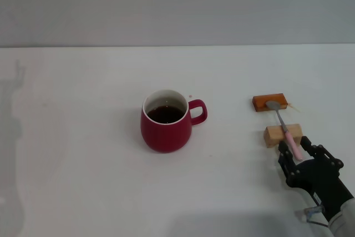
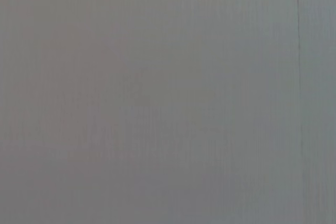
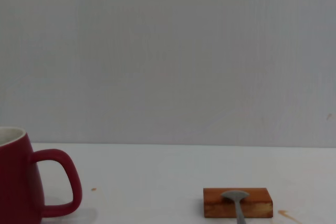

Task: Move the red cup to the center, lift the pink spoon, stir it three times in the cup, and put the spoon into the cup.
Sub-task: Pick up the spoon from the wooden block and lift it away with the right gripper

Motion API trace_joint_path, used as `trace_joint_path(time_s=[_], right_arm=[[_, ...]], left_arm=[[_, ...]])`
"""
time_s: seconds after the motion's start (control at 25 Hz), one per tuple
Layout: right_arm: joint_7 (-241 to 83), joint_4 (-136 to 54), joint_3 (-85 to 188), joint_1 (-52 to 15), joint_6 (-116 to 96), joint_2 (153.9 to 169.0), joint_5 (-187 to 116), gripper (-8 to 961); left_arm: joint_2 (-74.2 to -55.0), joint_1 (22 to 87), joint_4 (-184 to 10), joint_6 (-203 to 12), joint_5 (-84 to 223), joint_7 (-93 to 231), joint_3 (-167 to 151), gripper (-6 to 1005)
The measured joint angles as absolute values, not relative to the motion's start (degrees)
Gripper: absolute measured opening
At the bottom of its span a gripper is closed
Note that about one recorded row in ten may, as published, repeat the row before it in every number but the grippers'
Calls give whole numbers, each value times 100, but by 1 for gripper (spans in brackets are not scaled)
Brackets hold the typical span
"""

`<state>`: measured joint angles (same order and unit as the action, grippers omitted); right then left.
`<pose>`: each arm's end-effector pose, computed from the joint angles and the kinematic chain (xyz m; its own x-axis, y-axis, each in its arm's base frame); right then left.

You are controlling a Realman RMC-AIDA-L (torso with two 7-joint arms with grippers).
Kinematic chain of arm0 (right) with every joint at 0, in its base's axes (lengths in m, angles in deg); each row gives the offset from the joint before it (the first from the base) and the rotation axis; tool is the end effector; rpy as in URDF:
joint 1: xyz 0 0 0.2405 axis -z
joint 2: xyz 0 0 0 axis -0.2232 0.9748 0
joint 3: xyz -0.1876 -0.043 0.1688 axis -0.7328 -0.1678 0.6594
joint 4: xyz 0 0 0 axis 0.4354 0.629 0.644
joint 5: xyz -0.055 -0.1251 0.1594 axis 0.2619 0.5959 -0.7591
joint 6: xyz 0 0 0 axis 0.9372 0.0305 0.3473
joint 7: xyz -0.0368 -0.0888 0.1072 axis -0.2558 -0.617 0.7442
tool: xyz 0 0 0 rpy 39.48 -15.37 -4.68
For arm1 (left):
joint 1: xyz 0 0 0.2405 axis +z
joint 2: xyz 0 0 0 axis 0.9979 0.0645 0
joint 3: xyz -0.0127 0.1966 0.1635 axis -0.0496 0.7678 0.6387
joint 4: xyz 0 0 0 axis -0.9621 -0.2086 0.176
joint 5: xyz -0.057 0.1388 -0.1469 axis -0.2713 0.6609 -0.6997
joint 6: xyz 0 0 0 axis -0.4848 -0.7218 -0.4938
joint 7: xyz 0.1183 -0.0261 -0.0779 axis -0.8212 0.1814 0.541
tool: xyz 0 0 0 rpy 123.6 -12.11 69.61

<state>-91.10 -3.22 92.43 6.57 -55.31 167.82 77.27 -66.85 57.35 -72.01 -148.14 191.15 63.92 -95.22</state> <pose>0.3124 0.2370 -0.1013 0.7118 -0.2028 -0.6724 -0.7013 -0.2575 -0.6647 -0.3461 0.3757 0.0698 0.7232 -0.1475 0.6747 0.6830 0.2972 -0.6672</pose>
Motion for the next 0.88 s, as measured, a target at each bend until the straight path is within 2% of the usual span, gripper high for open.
trace_joint_path(time_s=[0.16,0.44,0.88], right_arm=[[-9110,-322,9221,658,-5531,16779,7727,509],[-9112,-322,9234,654,-5531,16776,7727,376],[-9117,-322,9267,601,-5463,16757,7727,366]], left_arm=[[-6685,5763,-7181,-14818,19119,6392,-9522,838],[-6692,5777,-7179,-14890,19123,6392,-9522,837],[-6711,5778,-7209,-14963,19123,6396,-9522,838]])
